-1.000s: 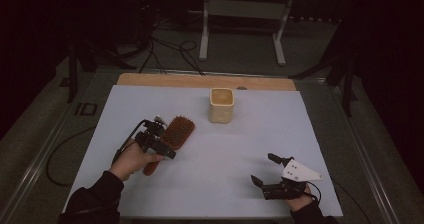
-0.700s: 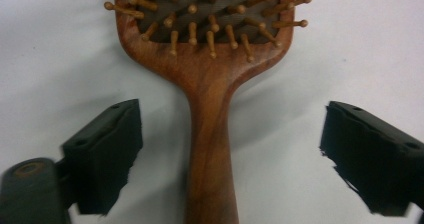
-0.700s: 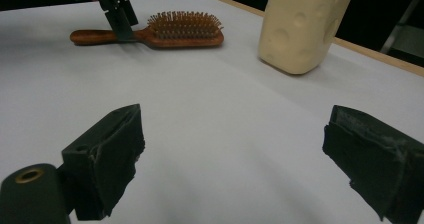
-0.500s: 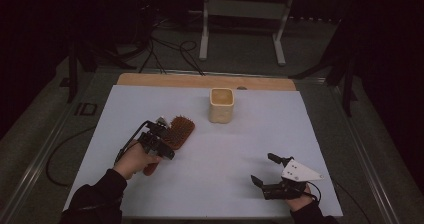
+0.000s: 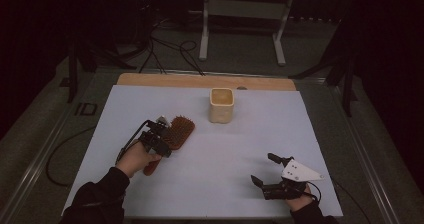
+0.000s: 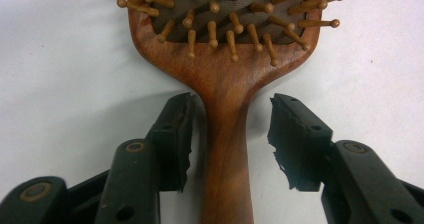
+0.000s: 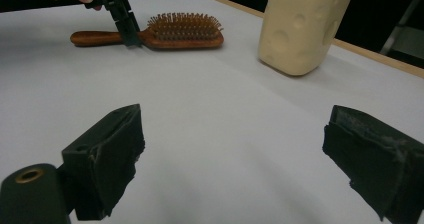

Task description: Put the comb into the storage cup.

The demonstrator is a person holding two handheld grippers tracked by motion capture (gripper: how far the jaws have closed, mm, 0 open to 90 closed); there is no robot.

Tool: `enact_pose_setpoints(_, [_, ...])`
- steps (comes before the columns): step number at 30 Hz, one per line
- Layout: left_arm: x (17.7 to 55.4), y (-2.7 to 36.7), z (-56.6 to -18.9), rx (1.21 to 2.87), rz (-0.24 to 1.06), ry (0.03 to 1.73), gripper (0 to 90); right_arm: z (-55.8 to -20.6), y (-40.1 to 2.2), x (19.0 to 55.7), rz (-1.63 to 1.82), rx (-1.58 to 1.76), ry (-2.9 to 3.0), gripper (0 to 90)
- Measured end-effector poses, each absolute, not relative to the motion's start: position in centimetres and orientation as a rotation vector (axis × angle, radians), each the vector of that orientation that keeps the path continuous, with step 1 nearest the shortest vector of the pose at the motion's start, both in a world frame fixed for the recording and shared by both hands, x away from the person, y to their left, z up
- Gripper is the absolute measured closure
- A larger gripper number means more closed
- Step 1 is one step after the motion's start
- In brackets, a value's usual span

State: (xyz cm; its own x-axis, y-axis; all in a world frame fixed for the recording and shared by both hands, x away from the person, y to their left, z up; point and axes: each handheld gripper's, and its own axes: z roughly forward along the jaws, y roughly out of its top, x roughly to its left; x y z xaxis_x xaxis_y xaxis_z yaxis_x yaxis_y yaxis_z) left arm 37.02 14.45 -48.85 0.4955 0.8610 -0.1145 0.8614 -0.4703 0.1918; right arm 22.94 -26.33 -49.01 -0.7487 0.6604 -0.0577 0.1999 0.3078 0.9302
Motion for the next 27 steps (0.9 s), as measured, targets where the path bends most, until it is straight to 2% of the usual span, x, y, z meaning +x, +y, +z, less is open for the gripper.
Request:
enact_pose_setpoints(9, [36.9, 14.2, -48.9, 2.539, 0.044, 1.479, 68.3, -49.0, -26.3, 22.9, 1.434, 0.766, 2.145, 8.8])
enact_pose_setpoints(27, [35.8, 14.7, -49.2, 2.482, 0.123, 1.438, 73.5, -48.9, -26.2, 22.9, 1.435, 0.761, 2.143, 8.8])
